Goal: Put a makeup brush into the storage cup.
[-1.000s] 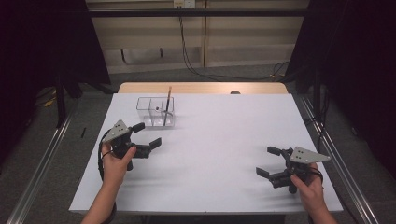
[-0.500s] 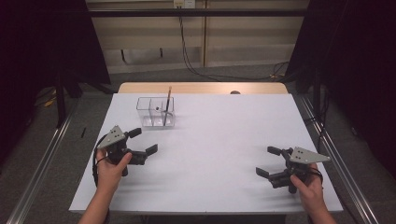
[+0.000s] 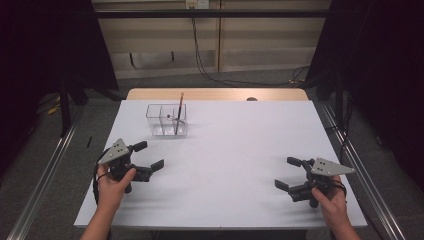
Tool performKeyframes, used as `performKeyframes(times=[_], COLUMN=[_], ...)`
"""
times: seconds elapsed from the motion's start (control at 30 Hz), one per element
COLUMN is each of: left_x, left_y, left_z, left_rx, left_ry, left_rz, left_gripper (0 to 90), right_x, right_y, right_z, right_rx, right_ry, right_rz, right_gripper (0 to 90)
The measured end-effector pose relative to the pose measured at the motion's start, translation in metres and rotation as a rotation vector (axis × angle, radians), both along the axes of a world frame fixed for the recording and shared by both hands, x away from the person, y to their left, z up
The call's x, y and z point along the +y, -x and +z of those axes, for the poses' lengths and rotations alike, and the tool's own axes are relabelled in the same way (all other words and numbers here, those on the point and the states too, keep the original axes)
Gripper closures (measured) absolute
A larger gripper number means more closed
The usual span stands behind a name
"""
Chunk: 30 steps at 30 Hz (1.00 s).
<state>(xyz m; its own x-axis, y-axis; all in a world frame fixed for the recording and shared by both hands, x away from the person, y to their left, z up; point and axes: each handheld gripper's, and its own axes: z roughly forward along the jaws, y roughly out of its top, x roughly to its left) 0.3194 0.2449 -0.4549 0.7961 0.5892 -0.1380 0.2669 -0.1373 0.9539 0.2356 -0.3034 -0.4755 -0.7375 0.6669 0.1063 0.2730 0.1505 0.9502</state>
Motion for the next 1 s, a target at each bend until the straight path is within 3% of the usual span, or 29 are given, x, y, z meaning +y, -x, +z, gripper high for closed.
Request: performKeyframes(times=[1.0], left_x=[0.01], left_y=[0.012], left_z=[-0.006], left_rx=[0.001], left_ry=[-0.027], left_rz=[-0.012], left_gripper=[0.0], right_x=[-0.003], right_y=[0.001], right_z=[0.001], right_rx=[-0.007], right_ry=[0.0], right_rz=[-0.013], right_gripper=[3.1])
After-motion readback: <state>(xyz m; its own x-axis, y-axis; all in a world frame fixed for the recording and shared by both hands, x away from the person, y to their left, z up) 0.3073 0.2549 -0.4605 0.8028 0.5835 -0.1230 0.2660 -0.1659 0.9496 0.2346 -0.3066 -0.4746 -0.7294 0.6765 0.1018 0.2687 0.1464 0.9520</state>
